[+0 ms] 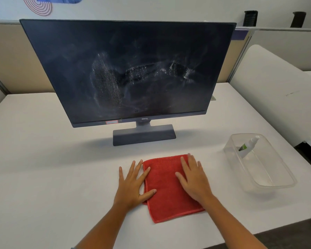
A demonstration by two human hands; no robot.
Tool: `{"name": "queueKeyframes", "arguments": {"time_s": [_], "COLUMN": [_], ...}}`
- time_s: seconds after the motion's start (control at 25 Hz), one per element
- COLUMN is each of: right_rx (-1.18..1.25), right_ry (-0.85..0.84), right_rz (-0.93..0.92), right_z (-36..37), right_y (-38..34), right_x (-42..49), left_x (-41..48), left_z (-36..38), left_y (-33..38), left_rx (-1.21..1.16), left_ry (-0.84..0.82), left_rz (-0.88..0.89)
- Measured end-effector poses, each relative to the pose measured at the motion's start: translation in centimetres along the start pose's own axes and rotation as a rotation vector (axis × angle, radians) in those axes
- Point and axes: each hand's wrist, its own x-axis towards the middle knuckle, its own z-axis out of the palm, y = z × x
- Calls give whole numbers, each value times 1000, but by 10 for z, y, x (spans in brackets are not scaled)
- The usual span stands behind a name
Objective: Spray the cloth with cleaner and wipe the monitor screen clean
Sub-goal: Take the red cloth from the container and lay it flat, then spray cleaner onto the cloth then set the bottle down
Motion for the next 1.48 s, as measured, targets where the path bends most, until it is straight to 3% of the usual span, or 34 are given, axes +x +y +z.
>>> {"name": "queueKeyframes", "arguments": {"time_s": [0.12,0.24,0.36,0.48,0.88,1.04,1.2,1.32,1.4,1.48], "right_rx": [67,3,92,164,201,219,291,619,1004,1166], "right_ry": [511,811,696,463,575,776,972,864,648,439], "right_rz": [-8,262,636,790,705,599,345,212,234,293], "right_z": [-57,-111,-130,-126,-107,-127,-156,-155,-139,-115], "right_y": [32,85,129,151,162,147,112,73,37,3], "right_x": [23,43,49,48,40,43,54,63,61,52], "left_x": [-1,-1,-1,-1,1,1,1,1,0,-1], "left_z": [0,-1,-2,-2,-1,-1,-1,-2,-2,-3], "left_y": [0,1,2,2,1,0,0,0,1,1], "left_rx": [-37,-57,-62,-55,-49,-45,-26,-12,-9,-10], "left_ry": [24,44,46,44,32,30,32,34,42,49], "left_rz": [-2,5,12,7,-22,-24,-35,-49,-62,-74]}}
